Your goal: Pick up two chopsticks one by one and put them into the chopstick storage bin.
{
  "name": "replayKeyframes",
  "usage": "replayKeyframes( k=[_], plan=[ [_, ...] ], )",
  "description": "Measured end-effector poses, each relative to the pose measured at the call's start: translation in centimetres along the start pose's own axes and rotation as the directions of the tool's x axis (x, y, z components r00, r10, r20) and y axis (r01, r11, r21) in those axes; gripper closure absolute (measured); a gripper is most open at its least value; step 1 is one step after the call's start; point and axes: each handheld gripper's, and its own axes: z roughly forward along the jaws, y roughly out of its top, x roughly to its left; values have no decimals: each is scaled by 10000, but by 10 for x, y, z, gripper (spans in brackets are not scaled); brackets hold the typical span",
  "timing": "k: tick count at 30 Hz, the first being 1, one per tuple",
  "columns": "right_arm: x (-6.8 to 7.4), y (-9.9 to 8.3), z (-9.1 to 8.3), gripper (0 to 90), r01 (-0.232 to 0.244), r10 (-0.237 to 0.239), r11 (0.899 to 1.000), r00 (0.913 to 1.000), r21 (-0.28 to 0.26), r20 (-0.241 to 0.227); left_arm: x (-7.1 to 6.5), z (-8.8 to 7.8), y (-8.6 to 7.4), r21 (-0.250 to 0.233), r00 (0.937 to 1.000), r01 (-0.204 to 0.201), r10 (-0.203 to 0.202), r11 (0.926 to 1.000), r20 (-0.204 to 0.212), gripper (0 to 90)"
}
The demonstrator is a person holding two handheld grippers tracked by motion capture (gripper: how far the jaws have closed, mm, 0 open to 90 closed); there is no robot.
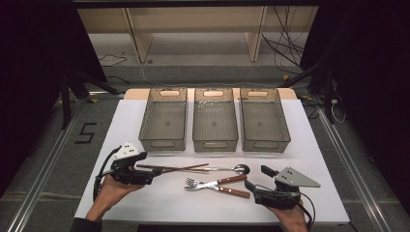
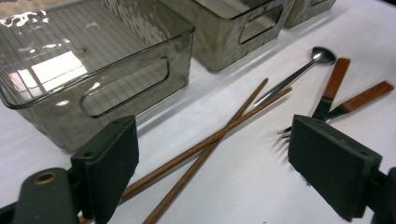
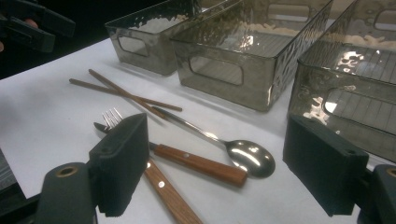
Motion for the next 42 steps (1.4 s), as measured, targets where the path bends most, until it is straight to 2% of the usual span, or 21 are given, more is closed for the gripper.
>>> replayKeyframes(
  k=[6, 10, 13, 16, 19, 20, 22, 23, 24, 29, 30, 31, 32, 33, 34, 36, 37, 38, 39, 40, 42],
  plan=[
    [-1, 0, 1, 236, 19, -19, 10000, 10000, 18, -16, 6, 7, 11, 1002, 9984, -569, 563, 9933, 85, 176],
    [0, 0, 1, 237, -18, 19, 10000, 10000, 89, -24, 11, 17, 18, 1867, 9948, -1016, 994, 9772, 208, 207],
    [0, 0, 2, 237, 18, -17, 9999, 10000, 123, -65, 13, 25, 23, 2298, 9913, -1314, 1269, 9643, 347, 243],
    [0, 0, 2, 238, 14, -12, 9998, 10000, 177, -72, 14, 34, 29, 2850, 9837, -1798, 1749, 9415, 428, 274],
    [0, 0, 2, 238, 17, -15, 9998, 10000, 180, -83, 16, 42, 32, 3101, 9788, -2043, 1975, 9285, 536, 311],
    [0, 0, 2, 238, 26, -25, 9998, 10000, 189, -80, 17, 44, 32, 3292, 9764, -2154, 2081, 9194, 578, 317],
    [0, 0, 2, 239, 39, -38, 9998, 9999, 204, -94, 21, 48, 33, 3456, 9736, -2276, 2199, 9104, 621, 333],
    [0, 0, 2, 239, 44, -41, 9998, 9999, 211, -111, 22, 49, 33, 3617, 9703, -2410, 2316, 9006, 700, 348],
    [0, -1, 2, 239, 68, -65, 9997, 9999, 220, -130, 23, 51, 33, 3696, 9698, -2431, 2327, 8968, 733, 357],
    [1, -1, 3, 239, 54, -49, 9996, 9998, 290, -176, 25, 60, 31, 4048, 9589, -2816, 2706, 8700, 855, 391],
    [1, -1, 3, 239, 72, -67, 9996, 9998, 281, -180, 25, 62, 31, 4135, 9563, -2897, 2792, 8632, 871, 401],
    [1, -1, 3, 239, 62, -57, 9995, 9998, 294, -181, 26, 63, 32, 4264, 9497, -3100, 2981, 8498, 962, 413],
    [1, -1, 3, 240, 78, -72, 9995, 9998, 293, -186, 26, 64, 32, 4374, 9469, -3176, 3055, 8413, 998, 421],
    [1, -1, 4, 240, 100, -94, 9995, 9998, 288, -202, 25, 66, 31, 4398, 9453, -3218, 3110, 8385, 986, 428],
    [1, -1, 4, 240, 92, -85, 9995, 9998, 305, -206, 26, 67, 31, 4473, 9408, -3343, 3221, 8296, 1057, 432],
    [1, -1, 4, 241, 90, -83, 9995, 9997, 311, -220, 26, 71, 31, 4542, 9368, -3463, 3288, 8209, 1200, 451],
    [1, -1, 4, 241, 92, -85, 9995, 9997, 308, -219, 27, 72, 30, 4681, 9312, -3603, 3411, 8069, 1288, 460],
    [1, -1, 4, 241, 113, -106, 9995, 9997, 305, -218, 27, 73, 30, 4760, 9304, -3617, 3431, 8016, 1292, 468],
    [1, -1, 4, 241, 98, -91, 9994, 9997, 323, -214, 28, 74, 29, 4838, 9254, -3738, 3532, 7913, 1373, 475],
    [1, -1, 4, 241, 97, -90, 9994, 9997, 335, -211, 28, 76, 28, 4846, 9270, -3703, 3485, 7925, 1384, 483],
    [0, -1, 4, 241, 94, -87, 9994, 9997, 337, -219, 28, 77, 28, 4950, 9228, -3795, 3579, 7816, 1424, 500]
  ],
)
